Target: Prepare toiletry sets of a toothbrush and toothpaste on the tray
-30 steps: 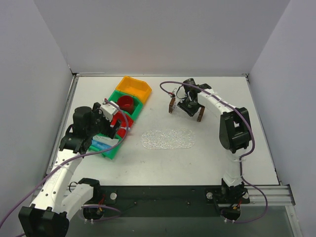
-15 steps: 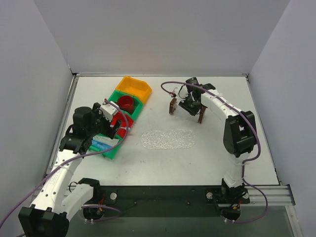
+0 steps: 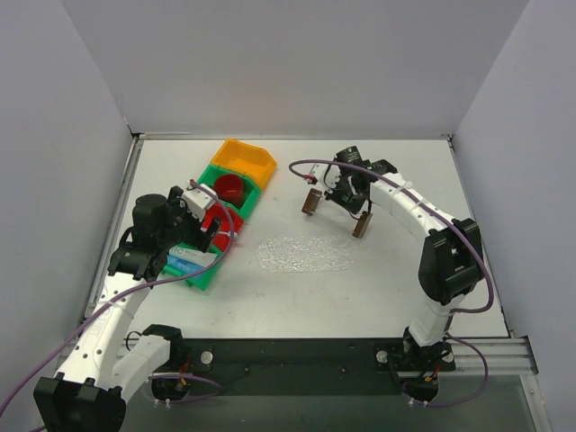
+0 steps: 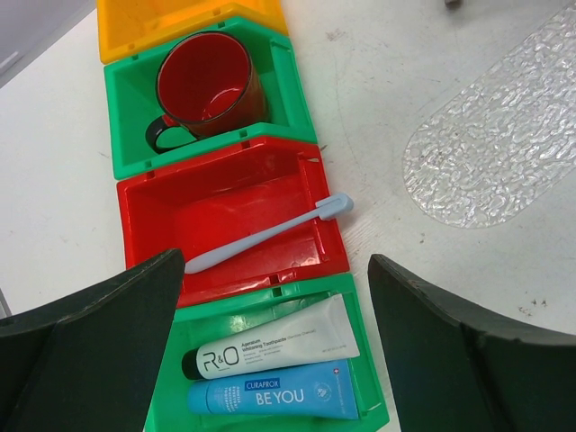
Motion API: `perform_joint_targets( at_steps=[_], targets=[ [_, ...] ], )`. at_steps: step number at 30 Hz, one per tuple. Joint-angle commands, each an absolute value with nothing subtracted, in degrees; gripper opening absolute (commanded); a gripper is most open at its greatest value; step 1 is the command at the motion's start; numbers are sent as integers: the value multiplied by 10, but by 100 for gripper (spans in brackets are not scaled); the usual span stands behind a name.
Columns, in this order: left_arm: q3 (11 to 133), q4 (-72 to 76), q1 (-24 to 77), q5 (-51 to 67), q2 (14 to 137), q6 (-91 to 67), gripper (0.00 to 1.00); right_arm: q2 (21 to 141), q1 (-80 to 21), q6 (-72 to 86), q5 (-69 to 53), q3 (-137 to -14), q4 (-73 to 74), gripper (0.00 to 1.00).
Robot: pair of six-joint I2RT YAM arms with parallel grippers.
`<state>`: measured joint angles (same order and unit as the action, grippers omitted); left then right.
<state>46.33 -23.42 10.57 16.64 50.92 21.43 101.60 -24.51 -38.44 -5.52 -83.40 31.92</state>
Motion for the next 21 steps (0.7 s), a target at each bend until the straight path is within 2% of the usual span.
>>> perform_joint_targets(
  at_steps=[1,9,21],
  targets=[
    [467,-208,107,163,506,210,94,992,-257,-375,-37,-809,309,0],
    [456,-207,108,156,497,212,94,963,-279,-368,30,-740,211,0],
    [446,-201,107,149,497,213,94,909,-381,-388,184,-633,59,0]
  ],
)
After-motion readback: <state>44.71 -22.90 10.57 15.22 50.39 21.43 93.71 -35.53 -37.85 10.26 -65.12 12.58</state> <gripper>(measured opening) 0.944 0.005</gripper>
